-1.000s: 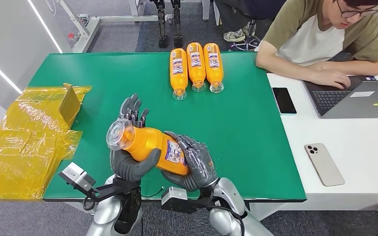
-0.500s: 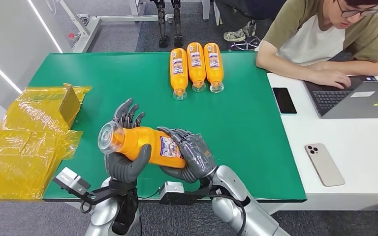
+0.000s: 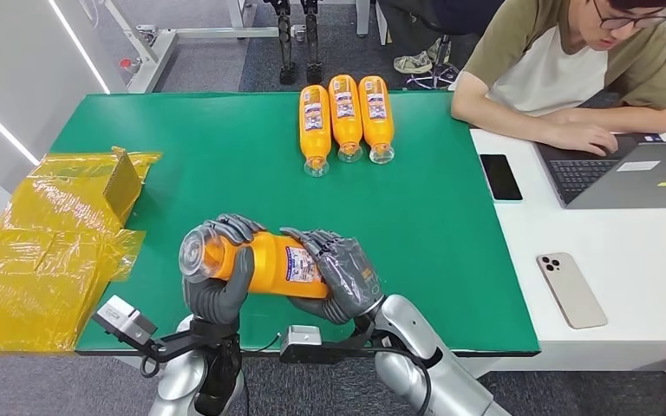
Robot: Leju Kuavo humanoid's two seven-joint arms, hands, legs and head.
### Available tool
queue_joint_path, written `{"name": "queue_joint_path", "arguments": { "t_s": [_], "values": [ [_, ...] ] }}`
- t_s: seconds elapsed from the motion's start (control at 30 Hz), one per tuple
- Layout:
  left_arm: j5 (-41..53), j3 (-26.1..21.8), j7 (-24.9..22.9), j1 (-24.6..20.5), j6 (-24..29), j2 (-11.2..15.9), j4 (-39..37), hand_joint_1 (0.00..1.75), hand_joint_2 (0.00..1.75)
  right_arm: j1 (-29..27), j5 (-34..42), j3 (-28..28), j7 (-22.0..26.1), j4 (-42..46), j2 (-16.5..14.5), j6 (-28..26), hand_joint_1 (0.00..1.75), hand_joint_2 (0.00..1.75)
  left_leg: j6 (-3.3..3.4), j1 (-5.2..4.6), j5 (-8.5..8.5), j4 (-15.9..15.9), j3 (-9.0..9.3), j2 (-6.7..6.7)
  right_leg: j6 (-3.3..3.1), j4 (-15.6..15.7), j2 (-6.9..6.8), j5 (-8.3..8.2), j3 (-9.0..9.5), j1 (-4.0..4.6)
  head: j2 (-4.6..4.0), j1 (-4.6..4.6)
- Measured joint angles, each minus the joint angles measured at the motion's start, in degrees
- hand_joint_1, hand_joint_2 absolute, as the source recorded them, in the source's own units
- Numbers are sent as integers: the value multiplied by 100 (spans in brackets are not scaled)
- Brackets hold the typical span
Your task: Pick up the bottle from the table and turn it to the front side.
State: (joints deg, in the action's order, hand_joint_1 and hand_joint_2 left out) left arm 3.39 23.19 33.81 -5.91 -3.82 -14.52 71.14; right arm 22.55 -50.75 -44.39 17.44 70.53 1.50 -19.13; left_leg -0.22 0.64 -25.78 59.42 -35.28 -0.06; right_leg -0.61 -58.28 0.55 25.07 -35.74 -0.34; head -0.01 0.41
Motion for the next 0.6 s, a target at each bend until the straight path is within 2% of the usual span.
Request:
{"name": "queue_joint_path", "arguments": {
  "t_s": [0.1, 0.17, 0.4, 0.47, 0.53, 0.6],
  "values": [
    [14, 0, 1, -3, 6, -5, 0, 175, 175, -32, -88, 0, -7, 0, -2, -162, 0, 175, 0, 0, 0, 0, 0, 1, 0, 0, 0, 0, 0, 0, 1, 0],
    [34, 0, -5, -7, 15, -6, -1, 175, 175, -72, -133, -1, -1, 2, -2, -316, 0, 175, 0, 0, 0, 0, 0, 1, 0, 0, 0, 0, -2, 0, 1, 0],
    [89, 2, -24, -92, 300, -10, -2, 175, 175, -360, 232, 33, 388, 88, -124, -1712, 0, 175, 0, 0, 0, 0, -1, 1, 0, 0, 2, 1, -3, 0, 1, 0],
    [234, 2, -102, -153, 663, -9, -1, 175, 175, -475, 711, 127, 801, 138, -255, -1899, 0, 175, 0, 1, 0, -1, -1, 1, 0, -1, 1, 1, -3, 1, 1, 0],
    [553, 2, -237, -240, 1264, 2, 11, 175, 175, -618, 1256, 280, 1254, 203, -456, -1924, 0, 175, -1, 1, 0, -1, -1, 1, -1, -2, 2, 1, -3, 1, 1, -1],
    [866, -3, -319, -323, 1776, 36, 42, 175, 175, -758, 1547, 416, 1486, 277, -645, -1927, 0, 175, -1, 2, 0, -2, -1, 1, -1, -4, 2, 1, -3, 1, 1, -1]
  ]
}}
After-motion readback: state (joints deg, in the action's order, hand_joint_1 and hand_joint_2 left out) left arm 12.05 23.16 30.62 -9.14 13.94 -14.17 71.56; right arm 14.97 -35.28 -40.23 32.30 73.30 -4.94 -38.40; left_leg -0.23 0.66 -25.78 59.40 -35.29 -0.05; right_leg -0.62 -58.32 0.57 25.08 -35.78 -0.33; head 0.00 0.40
